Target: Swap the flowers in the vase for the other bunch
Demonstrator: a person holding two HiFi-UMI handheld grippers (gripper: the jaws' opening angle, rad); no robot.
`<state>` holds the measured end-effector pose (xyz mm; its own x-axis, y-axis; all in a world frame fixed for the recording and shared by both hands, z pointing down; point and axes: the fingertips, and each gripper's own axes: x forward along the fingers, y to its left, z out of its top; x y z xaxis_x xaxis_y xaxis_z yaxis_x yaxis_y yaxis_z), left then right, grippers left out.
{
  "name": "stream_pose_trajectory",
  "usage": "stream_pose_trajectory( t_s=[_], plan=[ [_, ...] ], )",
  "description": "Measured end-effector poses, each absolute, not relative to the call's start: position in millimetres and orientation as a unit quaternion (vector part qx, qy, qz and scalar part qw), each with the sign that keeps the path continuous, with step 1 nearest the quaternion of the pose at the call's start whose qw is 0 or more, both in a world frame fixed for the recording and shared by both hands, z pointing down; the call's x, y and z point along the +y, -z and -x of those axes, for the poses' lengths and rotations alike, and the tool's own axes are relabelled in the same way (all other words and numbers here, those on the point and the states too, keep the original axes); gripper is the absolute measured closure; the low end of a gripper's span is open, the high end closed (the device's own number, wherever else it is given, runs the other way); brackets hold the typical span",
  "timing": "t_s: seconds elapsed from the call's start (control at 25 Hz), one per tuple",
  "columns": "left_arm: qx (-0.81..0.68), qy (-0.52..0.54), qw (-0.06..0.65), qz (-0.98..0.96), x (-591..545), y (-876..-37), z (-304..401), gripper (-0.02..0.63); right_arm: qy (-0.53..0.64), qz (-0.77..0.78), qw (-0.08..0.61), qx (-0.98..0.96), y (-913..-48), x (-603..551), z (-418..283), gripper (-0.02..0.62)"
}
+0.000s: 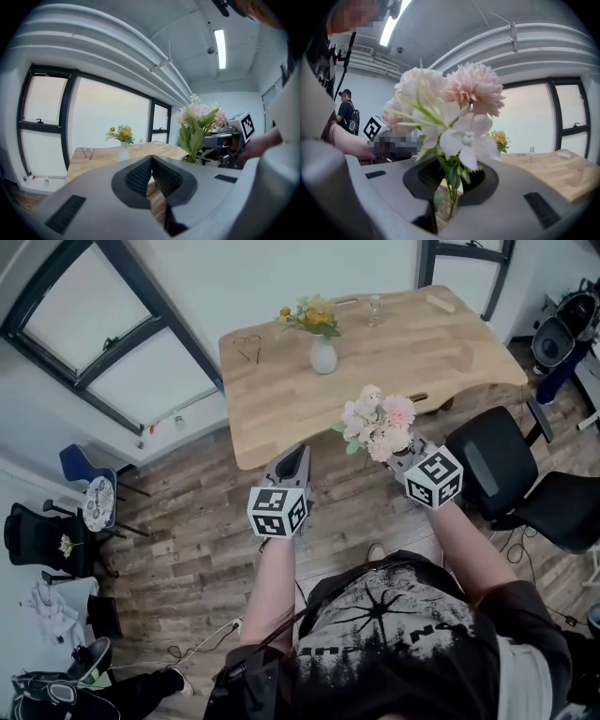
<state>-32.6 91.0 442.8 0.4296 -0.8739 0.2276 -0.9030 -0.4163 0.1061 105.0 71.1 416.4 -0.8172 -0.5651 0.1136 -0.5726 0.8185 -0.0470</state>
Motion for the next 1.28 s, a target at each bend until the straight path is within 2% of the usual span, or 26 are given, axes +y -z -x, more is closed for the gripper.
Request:
stream_pose_trajectory(
  t_s=[0.36,0.76,1.28],
  plan=[
    [-0.544,-0.063,0.115,-0.829,18.1,-445.2,-3.2,0.592,-0.041,-0.284,0.048,-0.957,-427.2,1.0,-145.3,0.522],
    [-0.556,-0.054,0.137,-0.818,-27.3,-449.3,-9.4,0.592,-0.053,-0.277,0.047,-0.958,-436.8,-44.3,-163.9,0.522],
    [-0.546,-0.063,0.14,-0.824,-68.0,-458.8,-0.3,0.592,-0.058,-0.294,0.025,-0.954,-435.1,-79.4,-155.7,0.522]
  ],
)
